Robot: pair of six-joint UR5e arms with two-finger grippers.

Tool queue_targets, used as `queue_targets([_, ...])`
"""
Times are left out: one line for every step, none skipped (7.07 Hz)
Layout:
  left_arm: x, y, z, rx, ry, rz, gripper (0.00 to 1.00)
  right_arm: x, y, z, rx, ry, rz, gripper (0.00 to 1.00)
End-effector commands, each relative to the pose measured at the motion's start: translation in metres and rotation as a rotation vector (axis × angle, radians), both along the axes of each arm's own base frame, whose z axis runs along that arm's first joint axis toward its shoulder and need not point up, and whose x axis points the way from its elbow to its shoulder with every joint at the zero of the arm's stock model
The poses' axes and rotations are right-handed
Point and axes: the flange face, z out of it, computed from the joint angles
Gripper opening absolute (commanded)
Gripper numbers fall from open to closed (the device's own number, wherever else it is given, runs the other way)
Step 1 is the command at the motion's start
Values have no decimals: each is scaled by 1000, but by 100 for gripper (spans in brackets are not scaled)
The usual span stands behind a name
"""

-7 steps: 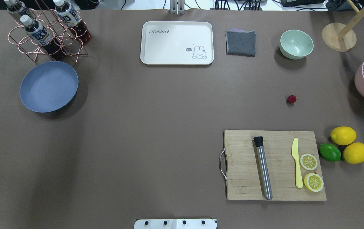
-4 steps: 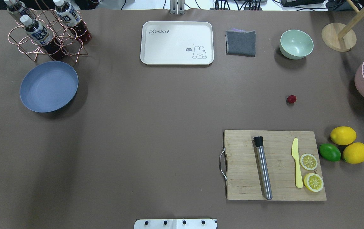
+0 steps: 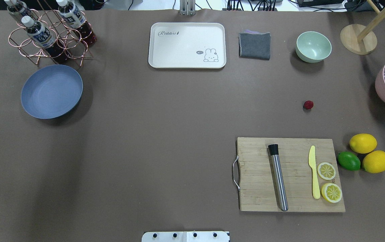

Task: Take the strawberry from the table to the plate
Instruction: 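Reach the left gripper to the rim of the blue plate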

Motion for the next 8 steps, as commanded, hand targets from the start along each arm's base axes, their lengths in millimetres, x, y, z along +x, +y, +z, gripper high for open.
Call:
queue_targets([2, -4, 6, -5, 3, 7, 97, -1, 3, -1, 10, -20, -5, 100])
queue_targets([4, -12, 2, -1, 6, 6, 97, -2, 1, -1, 12, -15, -7, 100])
queue_targets([34, -26, -8, -52, 25, -9, 97, -3, 0, 1, 12, -8, -8, 100])
queue_targets([89, -58, -34, -107, 70, -70, 97, -3, 3, 2, 9, -9, -9, 100])
queue_targets([123, -69, -19, -87, 99, -59, 97, -3, 2, 3, 8, 0, -6, 100])
queue_targets([144, -97, -13, -91, 125, -78, 97, -3, 2, 2, 13, 2, -6, 100])
queue_targets([180, -126, -21, -76, 75, -91, 97, -2, 1, 1, 13, 4, -5, 100])
queue_targets([228, -123, -18, -35, 12, -52, 97, -2, -3, 2, 13, 8, -4, 100])
